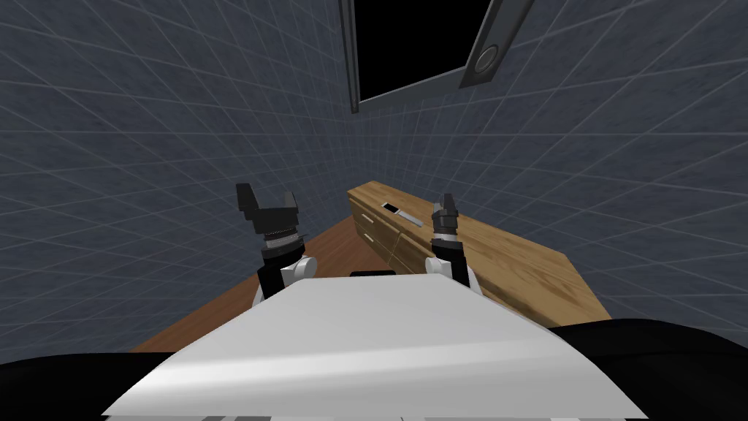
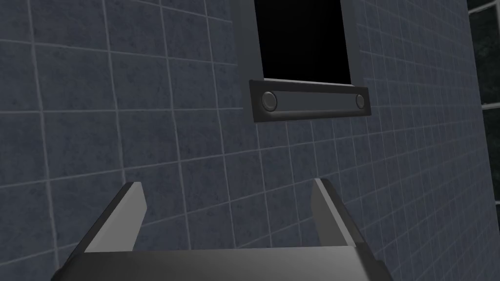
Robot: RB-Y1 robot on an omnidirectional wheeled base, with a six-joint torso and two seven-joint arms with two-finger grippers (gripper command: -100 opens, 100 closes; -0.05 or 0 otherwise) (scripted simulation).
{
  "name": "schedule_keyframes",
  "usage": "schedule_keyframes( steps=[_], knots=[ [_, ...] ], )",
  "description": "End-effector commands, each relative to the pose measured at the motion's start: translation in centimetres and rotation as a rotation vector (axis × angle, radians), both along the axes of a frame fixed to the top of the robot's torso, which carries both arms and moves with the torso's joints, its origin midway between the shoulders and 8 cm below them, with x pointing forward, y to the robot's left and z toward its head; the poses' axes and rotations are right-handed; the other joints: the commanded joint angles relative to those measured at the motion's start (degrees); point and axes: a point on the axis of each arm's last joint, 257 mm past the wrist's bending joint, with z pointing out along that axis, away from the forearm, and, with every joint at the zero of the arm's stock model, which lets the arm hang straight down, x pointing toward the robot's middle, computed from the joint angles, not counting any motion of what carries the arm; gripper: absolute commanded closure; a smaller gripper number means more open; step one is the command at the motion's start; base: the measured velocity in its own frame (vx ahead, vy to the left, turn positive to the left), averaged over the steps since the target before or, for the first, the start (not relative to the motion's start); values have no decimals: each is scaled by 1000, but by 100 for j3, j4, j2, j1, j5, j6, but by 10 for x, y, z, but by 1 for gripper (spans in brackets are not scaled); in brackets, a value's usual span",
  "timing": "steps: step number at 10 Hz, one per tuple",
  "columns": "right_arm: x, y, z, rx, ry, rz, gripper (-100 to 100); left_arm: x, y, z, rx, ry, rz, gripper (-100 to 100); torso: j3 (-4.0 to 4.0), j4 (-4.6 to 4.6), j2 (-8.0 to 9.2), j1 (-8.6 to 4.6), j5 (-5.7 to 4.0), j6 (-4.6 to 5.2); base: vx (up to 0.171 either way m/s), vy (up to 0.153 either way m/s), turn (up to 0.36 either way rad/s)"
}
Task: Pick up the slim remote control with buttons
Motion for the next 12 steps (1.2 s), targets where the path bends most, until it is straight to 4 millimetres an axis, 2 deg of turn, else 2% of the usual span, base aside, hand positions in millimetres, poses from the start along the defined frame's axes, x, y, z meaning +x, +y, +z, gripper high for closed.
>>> schedule_keyframes(
  steps=[1,5,6,8,9,11,12],
  knots=[
    [2,5,-5,-26,16,25,-100,0,0,0,0,0,0,0,0,0,0,0,0,0,23,27,13],
    [7,26,-39,-85,93,117,-100,0,0,0,0,0,0,0,-15,-6,-26,46,10,-1,68,113,15],
    [7,26,-39,-93,95,121,-100,0,0,0,0,0,0,0,-17,-7,-30,58,12,-1,52,122,-2],
    [7,38,-67,-120,154,179,-100,0,0,0,0,0,0,0,-8,-4,-13,46,10,-1,31,144,17],
    [7,39,-67,-124,156,181,-100,0,0,0,0,0,0,0,-9,-3,-16,63,14,-1,42,139,-5],
    [2,50,-102,-154,229,244,-100,0,0,0,0,0,0,0,-9,-4,-16,54,12,0,51,182,17],
    [2,50,-103,-158,232,246,-100,0,0,0,0,0,0,0,-11,-5,-19,81,17,-1,22,168,-12]
  ],
)
